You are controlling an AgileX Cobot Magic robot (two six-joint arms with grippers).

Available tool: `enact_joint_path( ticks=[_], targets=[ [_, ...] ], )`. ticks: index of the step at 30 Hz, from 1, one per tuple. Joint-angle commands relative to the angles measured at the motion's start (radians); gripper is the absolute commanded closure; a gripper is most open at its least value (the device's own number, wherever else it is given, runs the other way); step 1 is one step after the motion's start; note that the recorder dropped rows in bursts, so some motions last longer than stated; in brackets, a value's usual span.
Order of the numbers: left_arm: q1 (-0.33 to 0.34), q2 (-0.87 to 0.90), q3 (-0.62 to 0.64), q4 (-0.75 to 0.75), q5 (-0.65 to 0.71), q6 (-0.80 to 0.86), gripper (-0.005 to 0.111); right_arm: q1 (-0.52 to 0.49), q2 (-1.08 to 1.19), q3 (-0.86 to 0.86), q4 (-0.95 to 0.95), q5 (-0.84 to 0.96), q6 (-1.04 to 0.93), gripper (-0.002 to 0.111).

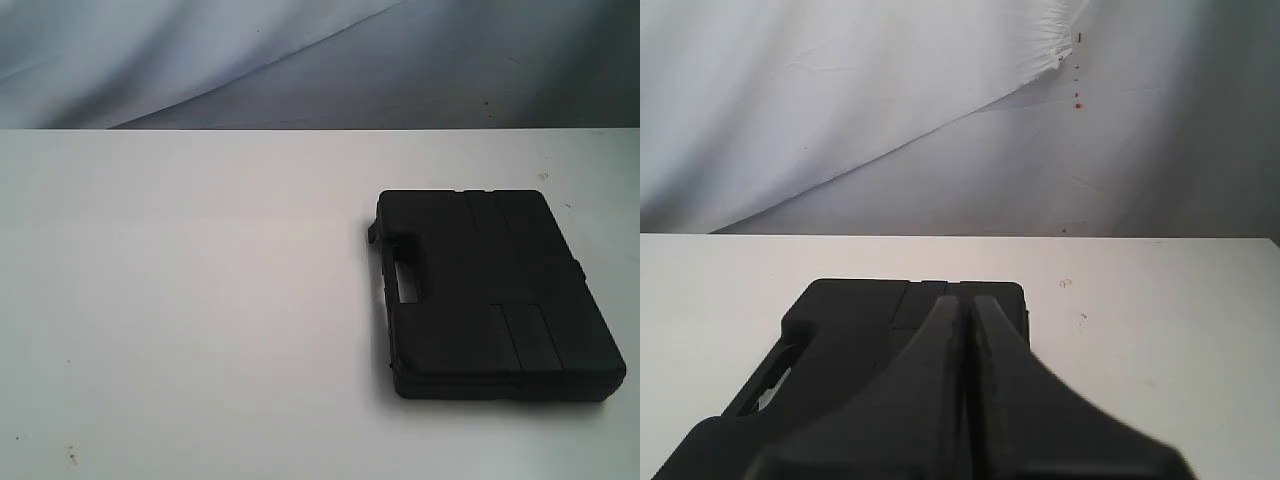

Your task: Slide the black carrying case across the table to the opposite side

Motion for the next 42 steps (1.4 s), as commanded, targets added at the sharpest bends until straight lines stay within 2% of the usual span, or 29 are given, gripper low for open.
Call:
enact_joint_path(
  ticks=[1, 8, 11, 18, 30, 35, 42],
  targets=[
    [0.002, -0.005, 0.004, 0.000, -0.005, -0.009, 0.106, -0.004, -0.006, 0.003, 0.004, -0.001, 0.002, 0.108],
    [0.002, -0.005, 0.004, 0.000, -0.005, -0.009, 0.106, -0.004, -0.006, 0.003, 0.004, -0.007, 0.002, 0.108],
    [0.002, -0.005, 0.004, 0.000, -0.005, -0.009, 0.106, -0.004, -0.006, 0.003, 0.009, -0.075, 0.002, 0.108],
    [0.002, -0.005, 0.004, 0.000, -0.005, -0.009, 0.106, -0.004, -0.006, -0.012, 0.187, -0.116, 0.002, 0.108],
    [0.002, -0.005, 0.004, 0.000, -0.005, -0.009, 0.106, -0.004, -0.006, -0.137, 0.448, -0.039, 0.002, 0.108],
    [0.002, -0.005, 0.004, 0.000, -0.005, -0.009, 0.106, -0.004, -0.006, -0.186, 0.446, 0.002, -0.002, 0.108],
    [0.002, -0.005, 0.004, 0.000, -0.005, -0.009, 0.106, -0.004, 0.066, -0.292, 0.444, 0.185, -0.190, 0.108]
  ],
)
